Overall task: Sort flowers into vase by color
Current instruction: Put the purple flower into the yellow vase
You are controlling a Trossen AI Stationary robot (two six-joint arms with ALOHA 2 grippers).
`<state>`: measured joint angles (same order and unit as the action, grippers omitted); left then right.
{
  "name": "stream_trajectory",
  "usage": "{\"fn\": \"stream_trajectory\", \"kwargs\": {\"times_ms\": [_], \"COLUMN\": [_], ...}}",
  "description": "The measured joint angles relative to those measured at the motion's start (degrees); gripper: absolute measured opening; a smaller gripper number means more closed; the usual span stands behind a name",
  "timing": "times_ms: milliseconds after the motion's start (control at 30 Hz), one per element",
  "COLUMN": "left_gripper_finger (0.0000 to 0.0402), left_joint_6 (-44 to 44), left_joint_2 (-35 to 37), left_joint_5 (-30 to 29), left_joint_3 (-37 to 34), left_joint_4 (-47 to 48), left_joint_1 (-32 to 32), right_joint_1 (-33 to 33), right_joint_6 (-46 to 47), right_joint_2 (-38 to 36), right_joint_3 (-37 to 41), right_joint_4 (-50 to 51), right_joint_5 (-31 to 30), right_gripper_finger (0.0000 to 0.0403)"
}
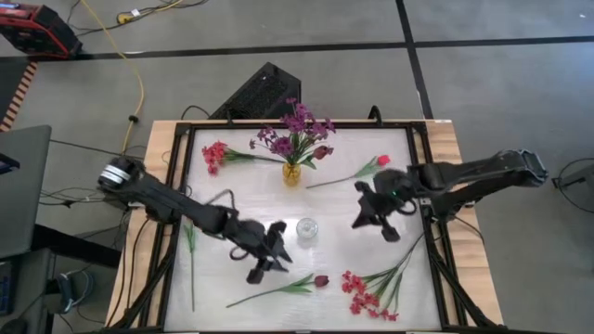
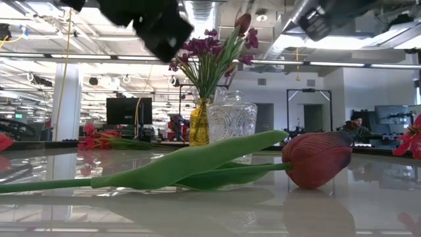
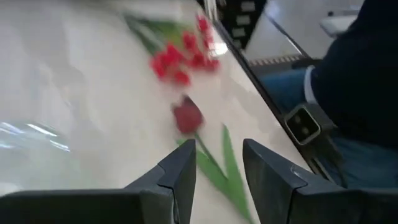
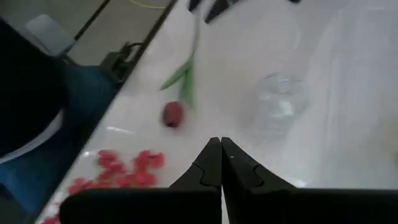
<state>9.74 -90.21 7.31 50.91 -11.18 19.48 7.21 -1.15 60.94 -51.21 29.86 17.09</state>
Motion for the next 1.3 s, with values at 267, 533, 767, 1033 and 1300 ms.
{"fn": "stream_trajectory", "kwargs": {"times_ms": [267, 533, 767, 1033, 1300], "left_gripper_finger": [0.012, 0.012, 0.012, 0.012, 0.012], "left_joint_6": [16.1, 27.2, 33.0, 33.5, 32.5], "left_joint_2": [-9.4, -11.4, -13.0, -19.4, -20.7], "left_joint_5": [-0.1, -9.4, -17.0, -18.8, -19.2], "left_joint_3": [6.6, 15.2, 15.8, 15.7, 15.7], "left_joint_4": [6.3, 24.4, 23.6, 22.7, 23.5], "left_joint_1": [4.7, 9.9, 13.9, 15.3, 15.5], "right_joint_1": [12.4, 22.8, 25.8, 23.5, 19.5], "right_joint_6": [10.6, 17.6, 17.8, 14.1, 13.3], "right_joint_2": [0.3, 0.2, 0.2, 0.2, 0.2], "right_joint_3": [4.8, 9.6, 12.1, 12.1, 12.1], "right_joint_4": [-0.2, -4.7, -8.8, -11.0, -11.3], "right_joint_5": [-13.6, -24.6, -26.5, -28.1, -27.7], "right_gripper_finger": [0.0026, 0.0026, 0.0026, 0.0027, 0.0027]}}
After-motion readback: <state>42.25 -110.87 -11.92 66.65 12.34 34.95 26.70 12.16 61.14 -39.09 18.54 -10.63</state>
